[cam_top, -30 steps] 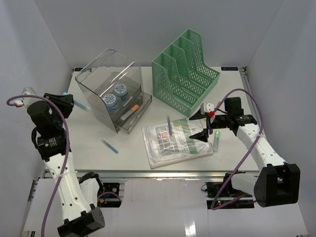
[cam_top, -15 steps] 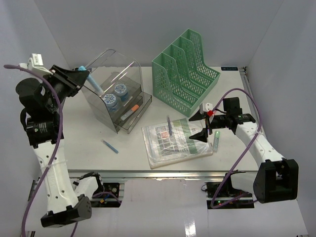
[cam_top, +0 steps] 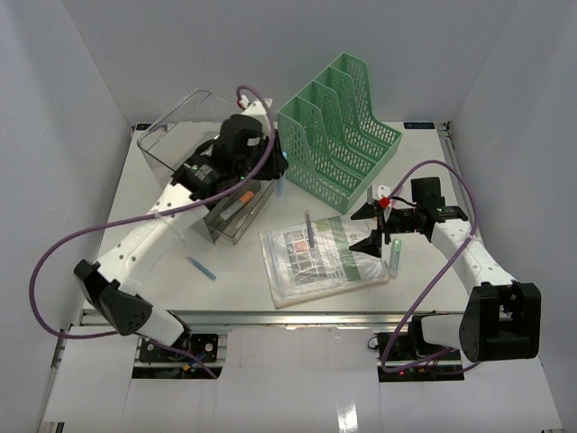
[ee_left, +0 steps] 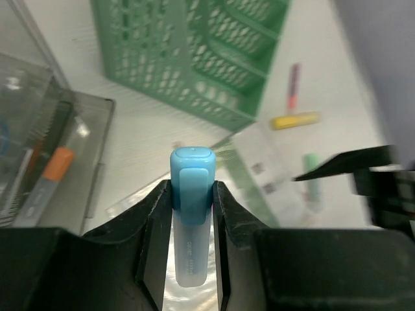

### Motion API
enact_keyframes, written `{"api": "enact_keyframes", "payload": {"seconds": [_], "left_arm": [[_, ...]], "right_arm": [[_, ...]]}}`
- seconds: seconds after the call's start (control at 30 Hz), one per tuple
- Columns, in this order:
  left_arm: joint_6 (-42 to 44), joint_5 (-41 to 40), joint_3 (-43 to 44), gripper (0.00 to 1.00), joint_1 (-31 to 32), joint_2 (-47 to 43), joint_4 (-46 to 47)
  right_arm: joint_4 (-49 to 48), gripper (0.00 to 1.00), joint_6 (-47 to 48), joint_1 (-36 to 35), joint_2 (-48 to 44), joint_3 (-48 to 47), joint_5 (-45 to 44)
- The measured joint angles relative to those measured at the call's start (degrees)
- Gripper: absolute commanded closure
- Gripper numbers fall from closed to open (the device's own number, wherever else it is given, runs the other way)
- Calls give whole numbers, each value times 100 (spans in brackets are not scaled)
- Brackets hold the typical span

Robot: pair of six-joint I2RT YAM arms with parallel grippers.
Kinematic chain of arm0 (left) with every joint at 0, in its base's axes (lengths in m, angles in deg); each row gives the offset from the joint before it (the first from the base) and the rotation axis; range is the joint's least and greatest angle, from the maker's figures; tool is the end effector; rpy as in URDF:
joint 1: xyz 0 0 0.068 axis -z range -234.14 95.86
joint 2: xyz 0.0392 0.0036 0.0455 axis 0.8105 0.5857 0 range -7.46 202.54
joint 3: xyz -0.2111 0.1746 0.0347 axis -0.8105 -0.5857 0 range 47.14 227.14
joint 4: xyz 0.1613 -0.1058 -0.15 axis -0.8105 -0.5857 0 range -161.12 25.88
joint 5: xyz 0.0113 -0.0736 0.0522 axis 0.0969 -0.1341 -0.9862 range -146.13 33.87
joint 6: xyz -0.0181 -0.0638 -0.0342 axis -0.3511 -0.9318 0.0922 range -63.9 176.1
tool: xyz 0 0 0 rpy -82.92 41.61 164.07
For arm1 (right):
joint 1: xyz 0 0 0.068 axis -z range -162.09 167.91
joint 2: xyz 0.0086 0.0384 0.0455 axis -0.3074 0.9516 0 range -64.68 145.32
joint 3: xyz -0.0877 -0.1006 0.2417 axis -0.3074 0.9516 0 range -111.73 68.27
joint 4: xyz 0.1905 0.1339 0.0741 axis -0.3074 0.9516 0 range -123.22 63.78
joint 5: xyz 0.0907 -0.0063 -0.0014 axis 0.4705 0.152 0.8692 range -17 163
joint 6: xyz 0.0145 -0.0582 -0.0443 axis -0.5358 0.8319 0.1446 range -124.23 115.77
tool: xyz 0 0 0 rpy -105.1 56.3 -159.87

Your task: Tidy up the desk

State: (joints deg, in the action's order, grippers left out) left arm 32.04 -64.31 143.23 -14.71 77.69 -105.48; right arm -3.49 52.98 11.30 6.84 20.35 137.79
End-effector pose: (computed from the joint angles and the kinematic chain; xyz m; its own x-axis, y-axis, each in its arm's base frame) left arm 0.2572 -0.2002 0.4130 -0.5748 -0.0498 -0.8168 0.3282 0.9003 -0.2858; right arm 0.2190 0.0825 0.2506 0.0609 -0.3534 -0.9335 -0.9870 0.1180 -0.1090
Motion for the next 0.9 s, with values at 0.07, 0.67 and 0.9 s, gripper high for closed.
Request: {"api": "enact_keyframes", "payload": {"seconds": [0.07, 0.67, 0.9], "left_arm": [[316, -721, -10, 100, 257, 336, -189], [2791, -3445, -1227, 97, 402, 1479, 354], [3084, -3502, -1447, 29, 215, 1513, 577]], "right_arm": [[0, 5, 0, 37, 21, 0, -15], [35, 5, 46, 213, 22, 0, -15], [43, 5, 59, 284, 22, 0, -10]]}}
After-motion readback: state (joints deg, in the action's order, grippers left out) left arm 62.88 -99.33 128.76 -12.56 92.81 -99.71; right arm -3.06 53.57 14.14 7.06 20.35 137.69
